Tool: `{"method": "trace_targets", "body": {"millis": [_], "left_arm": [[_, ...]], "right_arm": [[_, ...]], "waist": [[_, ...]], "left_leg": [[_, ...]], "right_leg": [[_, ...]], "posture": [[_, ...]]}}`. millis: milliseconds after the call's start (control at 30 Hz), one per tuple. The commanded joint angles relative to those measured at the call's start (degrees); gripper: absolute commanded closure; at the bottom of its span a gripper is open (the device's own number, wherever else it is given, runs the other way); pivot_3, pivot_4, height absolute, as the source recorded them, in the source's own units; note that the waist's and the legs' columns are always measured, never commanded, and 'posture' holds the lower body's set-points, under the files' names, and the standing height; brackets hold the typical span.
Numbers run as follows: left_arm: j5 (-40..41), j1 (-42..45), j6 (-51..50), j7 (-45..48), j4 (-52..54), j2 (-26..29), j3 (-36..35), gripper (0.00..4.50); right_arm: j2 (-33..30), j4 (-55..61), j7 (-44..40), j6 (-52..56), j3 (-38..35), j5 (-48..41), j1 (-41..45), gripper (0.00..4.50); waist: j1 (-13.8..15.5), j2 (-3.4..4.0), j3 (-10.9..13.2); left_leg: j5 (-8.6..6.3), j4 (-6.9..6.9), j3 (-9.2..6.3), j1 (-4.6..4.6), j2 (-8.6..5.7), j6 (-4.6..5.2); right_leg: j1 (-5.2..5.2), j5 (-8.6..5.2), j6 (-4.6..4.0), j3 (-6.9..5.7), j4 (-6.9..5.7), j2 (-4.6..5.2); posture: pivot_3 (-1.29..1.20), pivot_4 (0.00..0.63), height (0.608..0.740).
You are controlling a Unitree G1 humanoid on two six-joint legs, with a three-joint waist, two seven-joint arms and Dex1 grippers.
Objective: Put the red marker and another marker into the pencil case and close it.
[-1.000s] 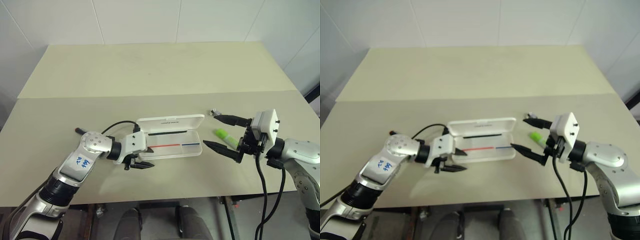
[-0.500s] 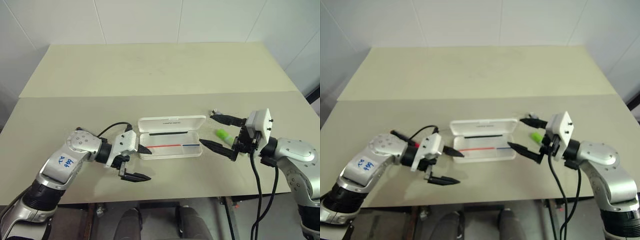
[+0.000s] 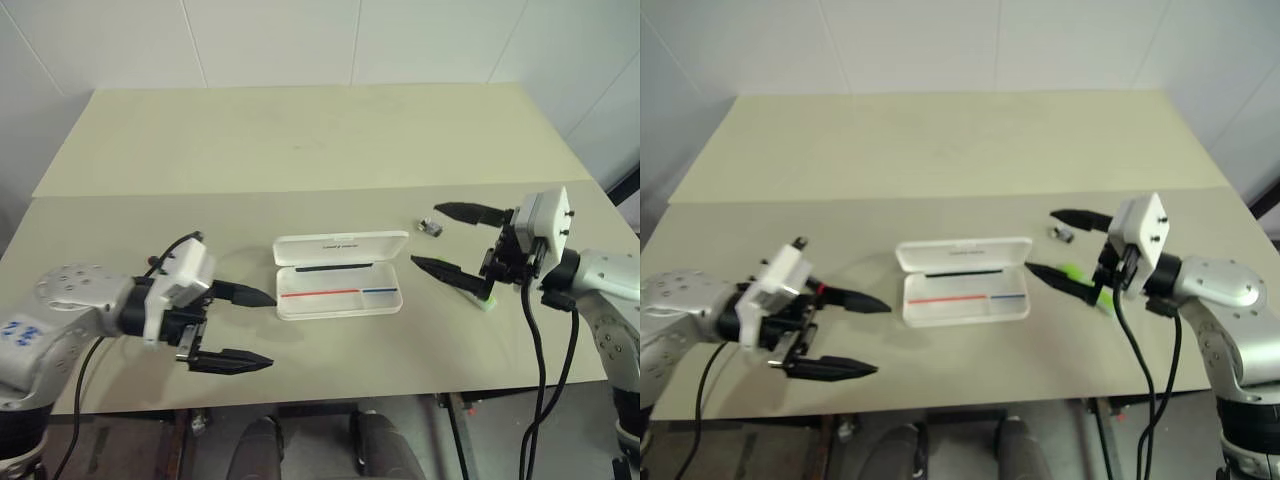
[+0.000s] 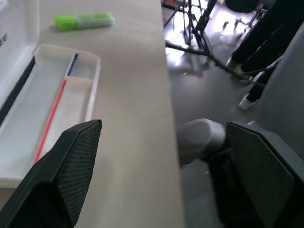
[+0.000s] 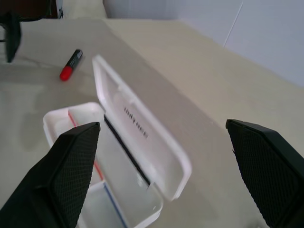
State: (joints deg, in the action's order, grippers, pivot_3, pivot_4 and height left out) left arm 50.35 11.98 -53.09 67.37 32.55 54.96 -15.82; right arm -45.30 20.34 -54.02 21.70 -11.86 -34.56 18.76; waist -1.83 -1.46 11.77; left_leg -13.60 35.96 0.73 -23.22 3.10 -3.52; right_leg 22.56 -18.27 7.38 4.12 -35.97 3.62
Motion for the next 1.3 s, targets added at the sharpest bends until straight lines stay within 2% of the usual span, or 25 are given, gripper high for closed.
{"method": "trace_targets", "body": {"millis": [33,200,333,400,467,533,600,667,800,967,1300], "left_arm": [[9.1,-2.7,-5.3,-6.8,3.1,-0.1,-8.3,0.02],[13.2,-9.6,-5.3,-22.7,5.0,-7.3,-18.0,0.02],[24.8,-22.4,-7.6,-30.5,9.8,-9.9,-25.4,0.02],[26.8,-28.8,-6.2,-33.5,12.2,-11.3,-28.3,0.02],[27.8,-33.6,-3.0,-40.1,13.8,-15.2,-31.0,0.02],[26.1,-36.8,1.0,-48.8,15.2,-21.2,-32.1,0.02],[19.6,-38.6,4.0,-56.7,17.3,-26.6,-30.4,0.02],[11.8,-39.5,5.6,-62.6,19.4,-29.3,-27.6,0.02],[3.8,-38.6,6.3,-73.3,20.0,-33.3,-22.2,0.02],[-3.4,-33.0,3.7,-82.4,19.9,-33.8,-14.9,0.02],[-9.0,-10.1,-9.2,-99.1,12.6,-38.4,-9.5,0.02]], "right_arm": [[-0.9,1.3,0.8,1.1,-2.4,-2.5,3.6,0.00],[-0.1,3.1,-1.1,2.9,0.6,-4.9,7.5,0.00],[1.3,1.6,-2.7,2.1,3.2,-4.1,8.0,0.00],[2.3,0.5,-3.2,1.3,4.2,-3.4,8.1,0.00],[3.2,0.2,-3.3,1.1,5.0,-3.3,8.1,0.00],[3.9,0.1,-3.7,1.1,5.4,-3.3,7.3,0.00],[4.2,-0.2,-4.2,1.1,5.7,-3.3,6.5,0.00],[4.3,-0.7,-4.6,0.9,5.8,-3.1,6.6,0.00],[4.3,-1.2,-5.4,1.1,6.2,-3.1,7.3,0.00],[4.5,-0.9,-6.1,1.7,6.8,-3.5,7.8,0.00],[5.4,-0.3,-6.1,2.4,7.6,-3.5,8.4,0.00]], "waist": [[0.0,0.00,0.0],[0.0,-0.02,0.0],[-0.3,-0.10,0.0],[-0.3,-0.12,0.0],[-0.2,-0.11,0.0],[0.0,-0.11,0.0],[0.2,-0.16,0.0],[0.2,-0.28,0.0],[0.1,-0.34,0.0],[0.1,-0.42,-0.1],[0.1,-0.46,-0.1]], "left_leg": [[0.00,0.02,0.01,0.00,0.00,0.00],[0.00,0.06,0.00,0.04,0.01,0.00],[-0.09,0.03,0.03,0.03,0.12,-0.05],[-0.12,0.00,0.03,0.02,0.17,-0.07],[-0.14,0.00,0.05,0.04,0.16,-0.07],[-0.14,0.05,0.05,0.05,0.17,-0.07],[-0.14,0.12,0.04,0.09,0.14,-0.07],[-0.13,0.20,0.06,0.09,0.11,-0.06],[-0.06,0.24,0.14,0.10,0.09,0.01],[-0.03,0.24,0.16,0.13,0.06,0.04],[-0.03,0.20,0.11,0.09,0.00,0.04]], "right_leg": [[0.00,-0.09,-0.17,0.02,0.00,0.01],[-0.06,-0.07,-0.16,0.04,0.00,0.02],[-0.04,0.00,-0.02,0.01,0.01,0.00],[-0.01,-0.02,-0.05,-0.03,0.03,0.00],[-0.01,-0.18,-0.34,-0.04,0.03,0.00],[-0.02,-0.37,-0.70,-0.03,0.00,0.01],[-0.12,-0.37,-0.76,-0.03,0.07,0.02],[-0.14,-0.31,-0.79,0.01,0.11,0.01],[-0.17,-0.15,-0.98,0.06,0.35,0.00],[-0.16,0.01,-1.14,0.20,0.44,-0.07],[-0.09,0.26,-0.72,0.28,0.41,-0.12]], "posture": [[0.00,0.150,0.740],[0.00,0.150,0.740],[0.00,0.150,0.740],[0.00,0.150,0.740],[0.00,0.150,0.740],[0.00,0.150,0.740],[0.00,0.150,0.740],[0.00,0.150,0.740],[0.00,0.150,0.740],[0.00,0.150,0.740],[0.00,0.150,0.740]]}}
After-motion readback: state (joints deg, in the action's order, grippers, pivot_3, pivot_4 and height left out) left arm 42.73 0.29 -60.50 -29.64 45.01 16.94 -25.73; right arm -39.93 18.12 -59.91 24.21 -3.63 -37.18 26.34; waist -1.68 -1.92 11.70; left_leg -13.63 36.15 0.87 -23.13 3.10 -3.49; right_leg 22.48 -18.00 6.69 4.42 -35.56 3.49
